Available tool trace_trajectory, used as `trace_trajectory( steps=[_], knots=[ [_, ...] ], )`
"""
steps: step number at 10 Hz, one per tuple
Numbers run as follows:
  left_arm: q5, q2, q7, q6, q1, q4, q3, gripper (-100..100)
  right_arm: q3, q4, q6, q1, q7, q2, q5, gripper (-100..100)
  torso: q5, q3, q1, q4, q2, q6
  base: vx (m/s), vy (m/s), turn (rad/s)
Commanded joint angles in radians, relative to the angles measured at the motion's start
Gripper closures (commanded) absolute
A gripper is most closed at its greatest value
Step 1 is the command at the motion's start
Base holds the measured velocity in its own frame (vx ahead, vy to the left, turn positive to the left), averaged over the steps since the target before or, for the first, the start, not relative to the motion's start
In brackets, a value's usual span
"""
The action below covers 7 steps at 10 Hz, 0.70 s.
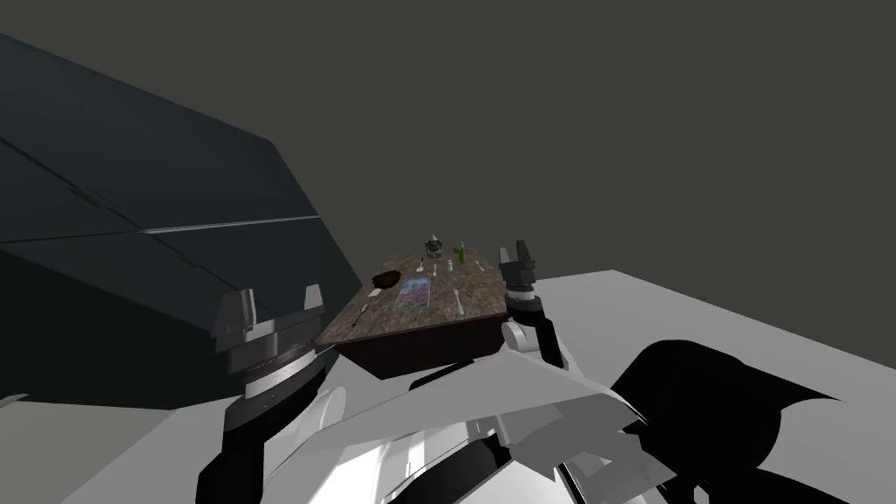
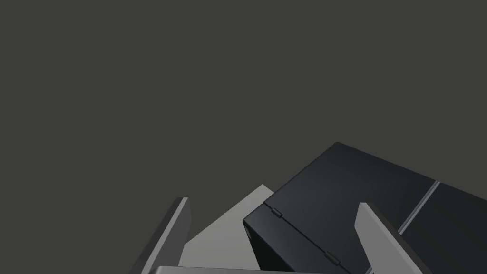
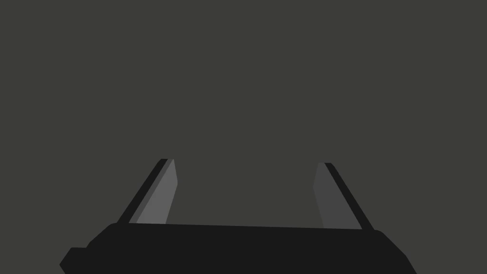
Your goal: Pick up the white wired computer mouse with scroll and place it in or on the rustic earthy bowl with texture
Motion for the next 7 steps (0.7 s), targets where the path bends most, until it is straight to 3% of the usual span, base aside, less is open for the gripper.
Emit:
trace_trajectory(
  steps=[1,7],
  knots=[
    [-0.007,0.03,-0.004,0.006,-0.001,0.011,0.006,-100,0.0,0.0,0.0,0.0,0.0,0.0,0.0,0,0.0,0.0,0.0,0.0,0.0,0.0,-0.051,0.007,-0.059],
    [-0.075,0.192,-0.036,0.065,-0.009,0.112,0.072,-100,0.0,0.0,0.0,0.0,0.0,0.0,0.0,0,0.001,0.004,0.004,0.002,0.007,0.0,-0.111,0.036,-0.071]
  ],
)
